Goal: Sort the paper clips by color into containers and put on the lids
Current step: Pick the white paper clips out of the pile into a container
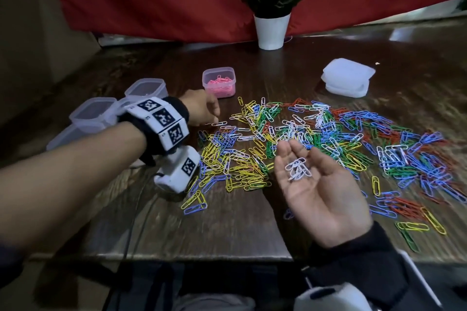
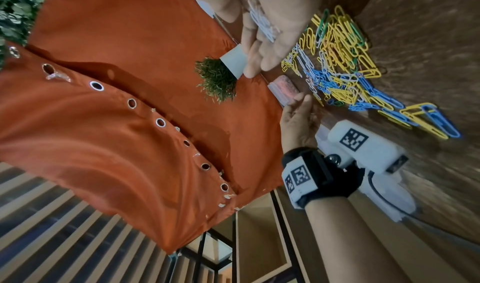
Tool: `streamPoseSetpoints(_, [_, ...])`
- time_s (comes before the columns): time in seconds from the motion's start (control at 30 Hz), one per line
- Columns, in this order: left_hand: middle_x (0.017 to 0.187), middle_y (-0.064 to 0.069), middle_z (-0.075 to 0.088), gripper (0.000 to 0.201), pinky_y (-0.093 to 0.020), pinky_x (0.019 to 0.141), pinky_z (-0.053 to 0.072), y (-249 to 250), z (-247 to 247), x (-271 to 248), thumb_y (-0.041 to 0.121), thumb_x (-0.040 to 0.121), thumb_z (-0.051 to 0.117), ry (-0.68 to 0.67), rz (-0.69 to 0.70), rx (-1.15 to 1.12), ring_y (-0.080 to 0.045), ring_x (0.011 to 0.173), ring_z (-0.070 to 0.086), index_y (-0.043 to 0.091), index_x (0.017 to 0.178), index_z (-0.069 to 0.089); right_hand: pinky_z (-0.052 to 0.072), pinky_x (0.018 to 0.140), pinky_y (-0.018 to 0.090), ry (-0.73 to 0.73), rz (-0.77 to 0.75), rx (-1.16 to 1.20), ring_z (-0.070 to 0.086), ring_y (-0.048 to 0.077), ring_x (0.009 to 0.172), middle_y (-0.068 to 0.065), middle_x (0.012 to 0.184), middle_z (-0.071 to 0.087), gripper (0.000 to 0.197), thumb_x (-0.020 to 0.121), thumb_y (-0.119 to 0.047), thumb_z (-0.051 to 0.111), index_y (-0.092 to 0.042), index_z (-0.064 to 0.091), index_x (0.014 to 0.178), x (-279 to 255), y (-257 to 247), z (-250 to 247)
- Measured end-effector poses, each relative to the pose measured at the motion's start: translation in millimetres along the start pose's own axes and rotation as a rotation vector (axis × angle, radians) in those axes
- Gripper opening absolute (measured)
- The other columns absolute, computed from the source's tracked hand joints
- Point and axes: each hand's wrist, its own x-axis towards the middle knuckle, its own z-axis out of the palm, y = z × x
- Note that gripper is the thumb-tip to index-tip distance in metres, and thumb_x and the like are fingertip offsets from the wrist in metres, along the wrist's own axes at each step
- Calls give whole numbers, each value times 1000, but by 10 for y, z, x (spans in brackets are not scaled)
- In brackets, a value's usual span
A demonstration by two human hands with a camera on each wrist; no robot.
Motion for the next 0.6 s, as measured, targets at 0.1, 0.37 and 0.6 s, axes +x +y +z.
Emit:
streamPoseSetpoints(0.1, [87, 1, 57, 17, -20, 71, 38, 7, 55, 58, 16, 83, 69, 34, 20, 150, -14, 85, 54, 12, 99, 66, 56, 57, 25, 5, -14, 16, 67, 14, 56, 10, 65, 67, 32, 96, -21, 37, -2, 57, 81, 26, -20, -15])
streamPoseSetpoints(0.37, [101, -3, 67, 17, -18, 68, 36, -4, 74, 89, 15, 85, 66, 8, 24, 143, -13, 89, 55, 9, 100, 69, 56, 53, 25, -44, 11, -17, 68, 16, 58, 11, 67, 67, 17, 60, -16, 65, -1, 67, 68, -15, 73, -87])
streamPoseSetpoints(0.6, [88, 3, 55, 18, -21, 68, 35, 67, 52, 48, 14, 87, 63, -44, 102, 205, -11, 86, 48, 6, 103, 63, 54, 55, 22, -27, 25, -29, 68, 15, 57, 10, 67, 67, 31, 95, -24, 37, -3, 57, 84, -33, 90, -70])
